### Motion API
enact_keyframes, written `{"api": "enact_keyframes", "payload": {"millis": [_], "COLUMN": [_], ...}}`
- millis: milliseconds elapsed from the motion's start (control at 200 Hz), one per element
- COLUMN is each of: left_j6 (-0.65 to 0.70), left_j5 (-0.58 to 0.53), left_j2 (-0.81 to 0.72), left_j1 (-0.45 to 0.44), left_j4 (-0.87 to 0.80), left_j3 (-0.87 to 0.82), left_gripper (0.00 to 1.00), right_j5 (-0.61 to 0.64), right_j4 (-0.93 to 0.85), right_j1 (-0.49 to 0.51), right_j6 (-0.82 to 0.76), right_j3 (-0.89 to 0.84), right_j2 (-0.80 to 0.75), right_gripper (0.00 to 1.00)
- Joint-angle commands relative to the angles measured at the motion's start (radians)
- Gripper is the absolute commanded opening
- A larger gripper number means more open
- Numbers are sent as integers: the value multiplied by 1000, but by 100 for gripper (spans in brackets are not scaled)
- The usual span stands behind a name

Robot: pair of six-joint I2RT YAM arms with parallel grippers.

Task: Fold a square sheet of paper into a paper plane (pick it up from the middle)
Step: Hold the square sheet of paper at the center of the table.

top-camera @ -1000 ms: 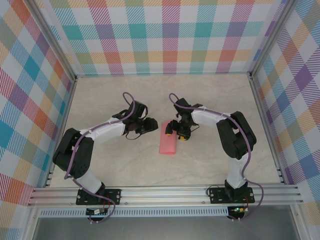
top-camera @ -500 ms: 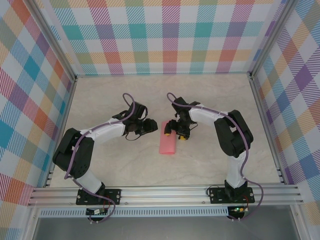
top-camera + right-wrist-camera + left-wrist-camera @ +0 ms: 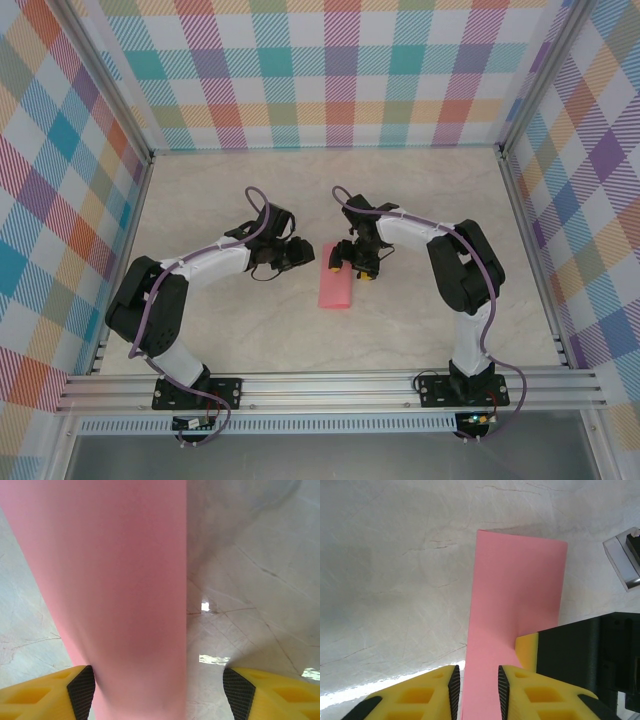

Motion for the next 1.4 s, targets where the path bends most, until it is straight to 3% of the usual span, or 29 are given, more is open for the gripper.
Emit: {"api": "enact_keyframes", "payload": {"millis": [0, 635, 1125, 1400], "left_j6": [-24, -95, -115, -131], "left_j5": [28, 128, 135, 161], "left_j2": [27, 131, 146, 188], "left_j1": [6, 4, 5, 0], "left_j4": [32, 138, 160, 177], "left_j3": [-8, 1, -13, 1], "left_gripper": [27, 17, 15, 0], "right_j5": [99, 131, 148, 149], "right_j4": [-10, -12, -12, -9], "right_j1": [-3, -3, 2, 6], "right_j6": [9, 34, 37, 41], "right_j3": [-31, -43, -48, -46], "right_j2": [80, 97, 116, 128], "right_gripper": [73, 72, 71, 71]}}
